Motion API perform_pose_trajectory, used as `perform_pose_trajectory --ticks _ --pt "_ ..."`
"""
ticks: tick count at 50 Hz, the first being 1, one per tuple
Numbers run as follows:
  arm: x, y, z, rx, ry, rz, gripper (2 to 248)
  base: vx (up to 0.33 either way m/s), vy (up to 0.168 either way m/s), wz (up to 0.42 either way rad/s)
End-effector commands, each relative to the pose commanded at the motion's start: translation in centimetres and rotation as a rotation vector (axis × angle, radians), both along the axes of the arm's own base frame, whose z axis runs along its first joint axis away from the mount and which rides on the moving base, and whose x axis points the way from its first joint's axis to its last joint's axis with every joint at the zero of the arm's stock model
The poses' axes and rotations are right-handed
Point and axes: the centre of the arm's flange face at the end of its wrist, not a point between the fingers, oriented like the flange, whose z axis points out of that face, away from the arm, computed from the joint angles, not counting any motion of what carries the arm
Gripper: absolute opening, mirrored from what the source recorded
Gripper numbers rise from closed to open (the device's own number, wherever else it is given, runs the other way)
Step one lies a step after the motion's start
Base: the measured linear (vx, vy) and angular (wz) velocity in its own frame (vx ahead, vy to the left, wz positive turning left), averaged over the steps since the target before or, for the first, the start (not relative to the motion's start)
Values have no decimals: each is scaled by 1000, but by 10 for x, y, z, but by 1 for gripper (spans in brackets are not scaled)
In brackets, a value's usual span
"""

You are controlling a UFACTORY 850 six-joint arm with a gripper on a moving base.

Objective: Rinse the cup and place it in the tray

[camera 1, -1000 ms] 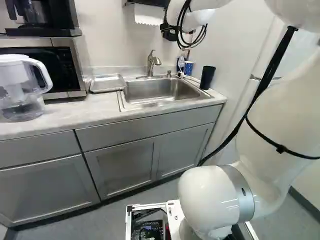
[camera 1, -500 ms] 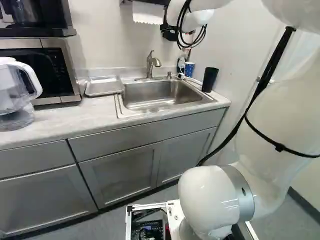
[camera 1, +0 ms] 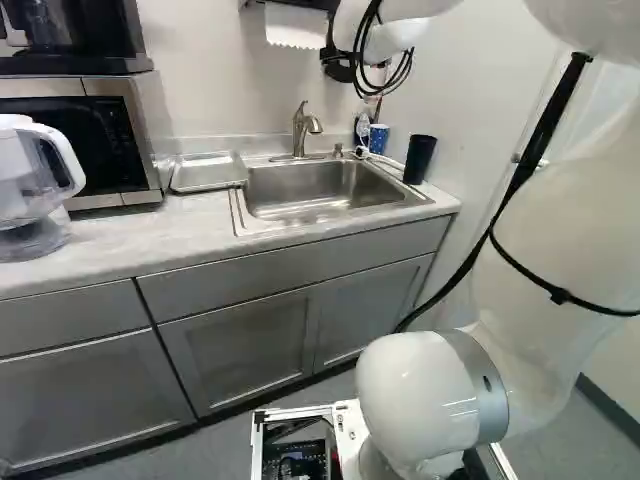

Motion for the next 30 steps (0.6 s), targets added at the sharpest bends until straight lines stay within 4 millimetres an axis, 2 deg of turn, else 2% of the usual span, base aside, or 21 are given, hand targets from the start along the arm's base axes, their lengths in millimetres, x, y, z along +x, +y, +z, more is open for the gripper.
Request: perform_pose_trajectory --ticks 30 --pt "1 4 0 0 0 8 247 0 0 0"
